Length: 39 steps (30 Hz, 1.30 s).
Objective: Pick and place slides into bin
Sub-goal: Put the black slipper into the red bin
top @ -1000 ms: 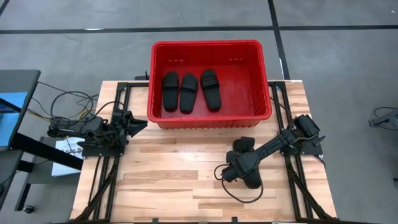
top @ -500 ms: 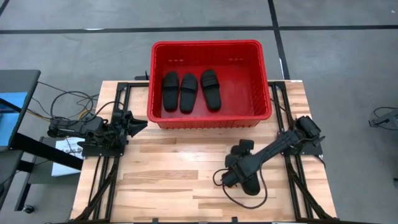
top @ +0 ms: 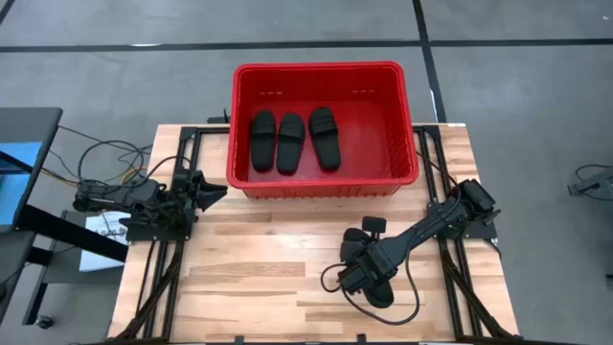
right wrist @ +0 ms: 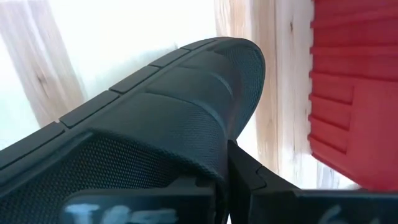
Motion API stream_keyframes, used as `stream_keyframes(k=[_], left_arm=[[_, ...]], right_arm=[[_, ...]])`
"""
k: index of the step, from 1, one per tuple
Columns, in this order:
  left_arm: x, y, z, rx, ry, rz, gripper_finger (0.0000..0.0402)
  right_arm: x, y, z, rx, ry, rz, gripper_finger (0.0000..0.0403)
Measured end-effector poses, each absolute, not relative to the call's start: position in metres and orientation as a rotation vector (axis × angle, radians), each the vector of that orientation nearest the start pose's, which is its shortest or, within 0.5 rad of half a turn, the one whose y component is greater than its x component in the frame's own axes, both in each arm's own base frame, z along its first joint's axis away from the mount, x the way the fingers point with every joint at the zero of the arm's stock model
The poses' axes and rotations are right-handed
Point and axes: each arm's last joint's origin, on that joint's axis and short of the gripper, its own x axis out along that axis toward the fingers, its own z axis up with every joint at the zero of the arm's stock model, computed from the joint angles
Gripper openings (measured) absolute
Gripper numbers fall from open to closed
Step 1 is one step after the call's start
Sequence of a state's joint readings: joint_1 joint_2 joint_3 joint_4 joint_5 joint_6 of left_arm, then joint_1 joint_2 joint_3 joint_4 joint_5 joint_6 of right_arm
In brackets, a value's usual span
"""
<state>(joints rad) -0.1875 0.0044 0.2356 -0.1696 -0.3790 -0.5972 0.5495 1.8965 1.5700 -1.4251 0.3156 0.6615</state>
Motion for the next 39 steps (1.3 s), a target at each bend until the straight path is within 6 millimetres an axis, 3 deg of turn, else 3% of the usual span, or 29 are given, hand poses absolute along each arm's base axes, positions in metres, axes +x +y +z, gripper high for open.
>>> stream_keyframes(k=[20, 39], left_arm=[[0.076, -0.004, 0.225, -0.647, -0.115, 0.157, 0.0103], [0.076, -0.004, 0.225, -0.659, -0.114, 0.156, 0.0103]], right_arm=[[0.315, 0.171, 0.302, -0.23, 1.339, -0.19, 0.0], [0.335, 0.117, 0.4, -0.315, 1.023, -0.273, 0.0]])
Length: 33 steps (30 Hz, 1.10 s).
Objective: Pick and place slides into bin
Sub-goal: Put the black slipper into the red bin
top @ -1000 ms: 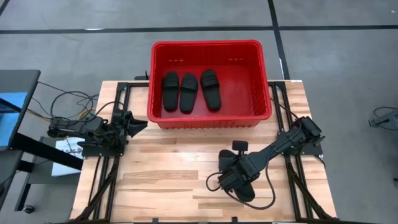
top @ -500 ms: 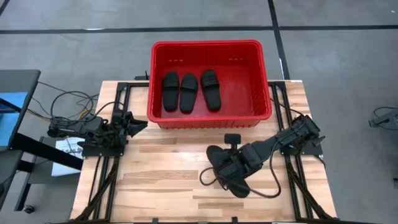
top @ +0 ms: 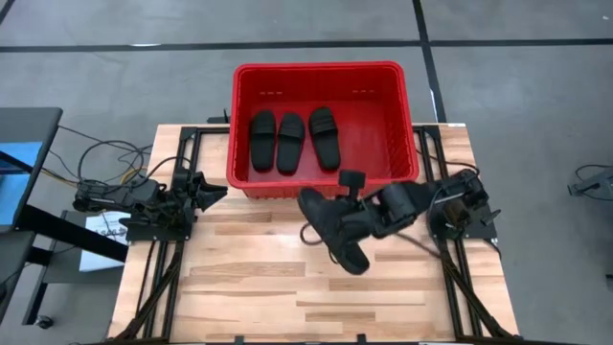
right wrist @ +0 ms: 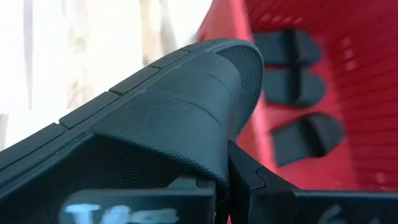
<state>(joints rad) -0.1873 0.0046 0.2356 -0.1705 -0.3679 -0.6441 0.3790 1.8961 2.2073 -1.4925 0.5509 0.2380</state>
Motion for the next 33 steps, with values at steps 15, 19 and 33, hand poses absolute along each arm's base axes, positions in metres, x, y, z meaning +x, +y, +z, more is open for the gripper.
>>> stream_keyframes(k=[15, 19, 33], left_arm=[[0.076, -0.004, 0.221, -0.648, -0.081, 0.171, 0.0103], [0.076, -0.004, 0.22, -0.645, -0.071, 0.182, 0.0103], [0.076, -0.002, 0.219, -0.633, -0.082, 0.249, 0.0103]], right_arm=[[0.341, 0.06, 0.434, -0.444, 0.959, -0.373, 0.0], [0.344, 0.038, 0.434, -0.478, 0.991, -0.4, 0.0], [0.347, -0.059, 0.439, -0.55, 1.057, -0.617, 0.0]])
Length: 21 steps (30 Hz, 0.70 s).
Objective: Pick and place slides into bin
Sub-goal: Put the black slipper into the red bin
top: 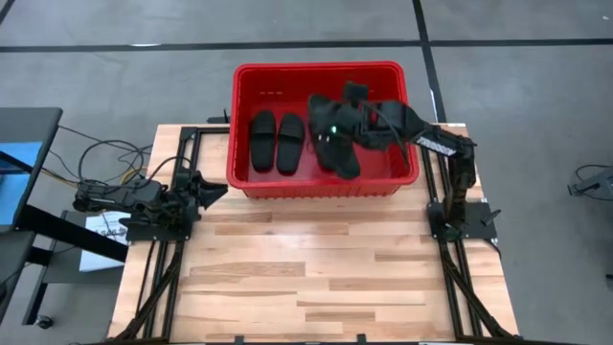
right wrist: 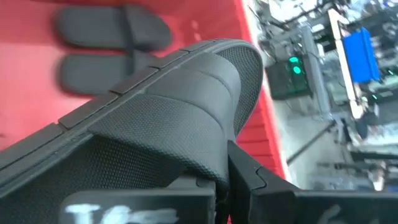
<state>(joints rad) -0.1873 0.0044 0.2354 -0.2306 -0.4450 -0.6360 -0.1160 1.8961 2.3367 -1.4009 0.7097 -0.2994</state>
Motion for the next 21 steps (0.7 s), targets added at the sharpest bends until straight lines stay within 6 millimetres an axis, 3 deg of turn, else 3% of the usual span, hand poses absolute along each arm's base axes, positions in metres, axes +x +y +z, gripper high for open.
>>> stream_keyframes(k=[10, 21], left_arm=[[0.075, 0.0, 0.218, -0.618, -0.087, 0.306, 0.0103], [0.075, 0.0, 0.215, -0.607, -0.06, 0.322, 0.0103]], right_arm=[[0.34, -0.138, 0.434, -0.5, 1.108, -0.785, 0.0], [0.361, -0.192, 0.382, -0.493, 1.31, -0.784, 0.0]])
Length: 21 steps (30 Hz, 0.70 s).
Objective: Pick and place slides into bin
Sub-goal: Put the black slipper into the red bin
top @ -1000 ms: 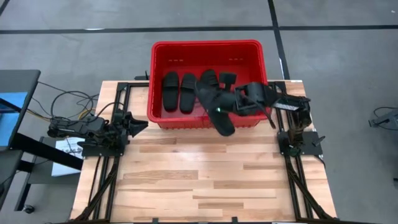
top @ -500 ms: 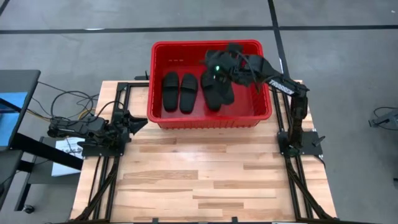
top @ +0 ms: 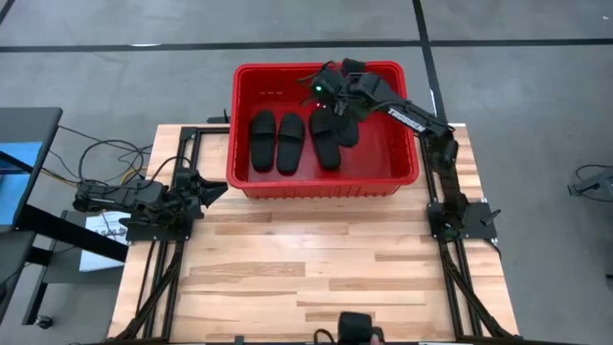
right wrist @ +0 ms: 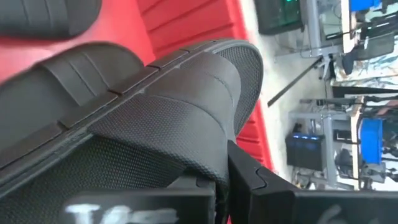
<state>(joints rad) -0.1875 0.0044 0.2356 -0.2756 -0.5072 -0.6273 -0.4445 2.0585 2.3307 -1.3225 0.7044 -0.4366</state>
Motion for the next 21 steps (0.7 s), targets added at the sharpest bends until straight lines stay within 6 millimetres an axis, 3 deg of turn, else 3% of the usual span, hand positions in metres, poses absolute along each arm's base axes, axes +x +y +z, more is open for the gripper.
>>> stream_keyframes(k=[7, 21], left_arm=[[0.075, 0.0, 0.215, -0.605, -0.055, 0.323, 0.0103], [0.075, 0.0, 0.214, -0.606, -0.053, 0.321, 0.0103]], right_arm=[[0.373, -0.214, 0.349, -0.463, 1.401, -0.737, 0.0], [0.369, -0.249, 0.307, -0.397, 1.582, -0.698, 0.0]])
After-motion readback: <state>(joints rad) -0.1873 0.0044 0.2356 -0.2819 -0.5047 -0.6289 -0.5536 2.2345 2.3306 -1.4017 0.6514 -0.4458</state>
